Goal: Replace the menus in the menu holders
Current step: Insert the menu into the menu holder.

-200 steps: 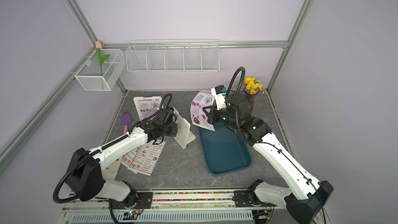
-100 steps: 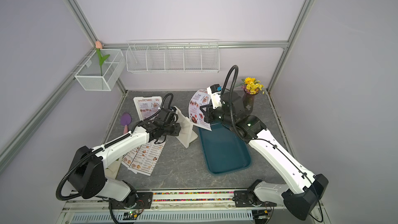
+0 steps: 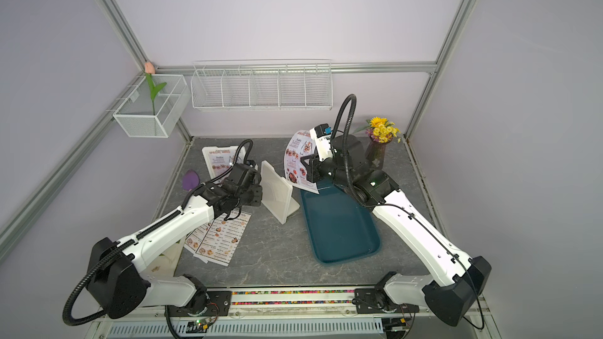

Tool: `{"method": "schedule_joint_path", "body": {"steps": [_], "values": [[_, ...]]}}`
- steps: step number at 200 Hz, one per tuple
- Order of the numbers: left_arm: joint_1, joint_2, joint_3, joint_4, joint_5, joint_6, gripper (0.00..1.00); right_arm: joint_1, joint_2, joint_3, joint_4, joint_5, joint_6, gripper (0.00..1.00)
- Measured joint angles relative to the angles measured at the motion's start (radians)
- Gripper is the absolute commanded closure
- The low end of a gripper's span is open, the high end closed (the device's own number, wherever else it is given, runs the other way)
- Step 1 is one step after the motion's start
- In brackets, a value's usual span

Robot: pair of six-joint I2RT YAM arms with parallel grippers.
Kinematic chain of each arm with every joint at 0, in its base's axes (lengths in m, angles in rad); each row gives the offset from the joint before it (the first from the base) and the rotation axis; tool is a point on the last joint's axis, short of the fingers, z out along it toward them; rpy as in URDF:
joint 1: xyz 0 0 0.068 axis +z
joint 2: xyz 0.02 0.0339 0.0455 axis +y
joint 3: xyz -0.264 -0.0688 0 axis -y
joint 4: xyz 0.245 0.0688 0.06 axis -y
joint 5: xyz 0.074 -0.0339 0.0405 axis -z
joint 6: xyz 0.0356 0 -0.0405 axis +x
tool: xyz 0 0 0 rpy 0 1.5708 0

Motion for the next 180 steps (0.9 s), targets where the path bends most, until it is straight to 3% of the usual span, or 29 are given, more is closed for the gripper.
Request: {"method": "schedule_joint_path", "body": {"steps": [180], "values": [[0.014,-0.08,0.051,-0.051,-0.005,0.084,0.59,-0.022,0.13,0.087,-0.016,-0.047,-0.038,0.93]]}}
